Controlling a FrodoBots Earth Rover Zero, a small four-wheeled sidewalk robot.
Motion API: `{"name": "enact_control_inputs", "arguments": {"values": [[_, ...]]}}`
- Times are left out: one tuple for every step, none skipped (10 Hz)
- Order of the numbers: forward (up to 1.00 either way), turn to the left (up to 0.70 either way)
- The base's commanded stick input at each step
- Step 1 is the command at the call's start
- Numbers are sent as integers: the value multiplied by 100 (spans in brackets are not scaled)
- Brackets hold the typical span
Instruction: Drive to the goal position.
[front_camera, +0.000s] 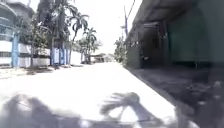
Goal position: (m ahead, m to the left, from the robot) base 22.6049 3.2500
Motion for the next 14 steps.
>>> {"name": "enact_control_inputs", "arguments": {"values": [[100, 0], [100, 0], [100, -2], [100, -3], [100, -19], [100, -40], [100, -33], [100, -11], [100, 0], [100, 0], [100, 0], [100, 0], [100, 0], [100, 0]]}}
